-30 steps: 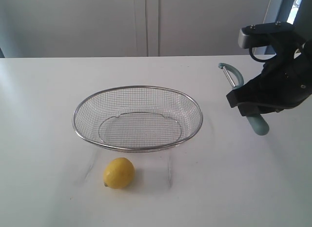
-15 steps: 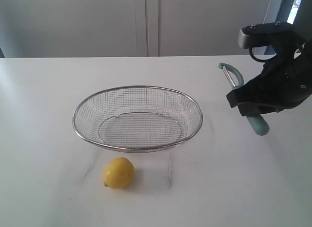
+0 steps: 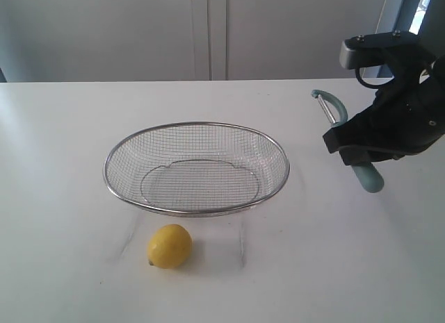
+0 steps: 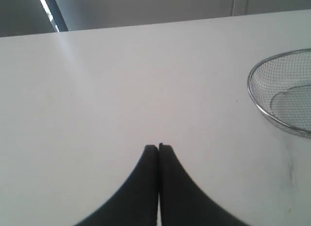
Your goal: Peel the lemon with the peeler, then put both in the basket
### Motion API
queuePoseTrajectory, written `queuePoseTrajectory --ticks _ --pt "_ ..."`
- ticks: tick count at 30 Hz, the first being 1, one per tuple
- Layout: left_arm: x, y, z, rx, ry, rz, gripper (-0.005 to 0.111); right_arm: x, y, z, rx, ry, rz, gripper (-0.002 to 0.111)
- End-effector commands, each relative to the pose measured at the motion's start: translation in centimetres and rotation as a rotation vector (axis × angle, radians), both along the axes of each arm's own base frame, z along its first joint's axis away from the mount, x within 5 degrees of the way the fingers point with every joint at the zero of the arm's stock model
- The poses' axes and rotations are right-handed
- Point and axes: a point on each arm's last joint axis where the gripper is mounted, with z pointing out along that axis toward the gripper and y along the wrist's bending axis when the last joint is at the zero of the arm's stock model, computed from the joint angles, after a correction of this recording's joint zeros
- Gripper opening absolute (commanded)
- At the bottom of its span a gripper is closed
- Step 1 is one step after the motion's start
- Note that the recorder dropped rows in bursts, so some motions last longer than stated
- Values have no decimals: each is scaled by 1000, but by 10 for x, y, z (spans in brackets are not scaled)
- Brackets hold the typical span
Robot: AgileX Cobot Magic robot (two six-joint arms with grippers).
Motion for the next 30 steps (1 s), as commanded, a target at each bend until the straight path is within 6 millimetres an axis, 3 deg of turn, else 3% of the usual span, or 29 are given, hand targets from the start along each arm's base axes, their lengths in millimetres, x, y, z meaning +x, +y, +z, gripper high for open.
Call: queuePoseTrajectory --ticks 1,7,15,30 --pt "9 0 2 -13 116 0 0 -1 0 2 2 -12 2 0" --pt "33 0 6 13 313 -20 0 -1 0 2 2 -12 2 0" --pt "72 -5 -13 25 582 -122 0 -1 0 2 4 -11 2 0" --pt "112 -25 -16 76 770 -263 0 -1 0 2 4 -11 2 0"
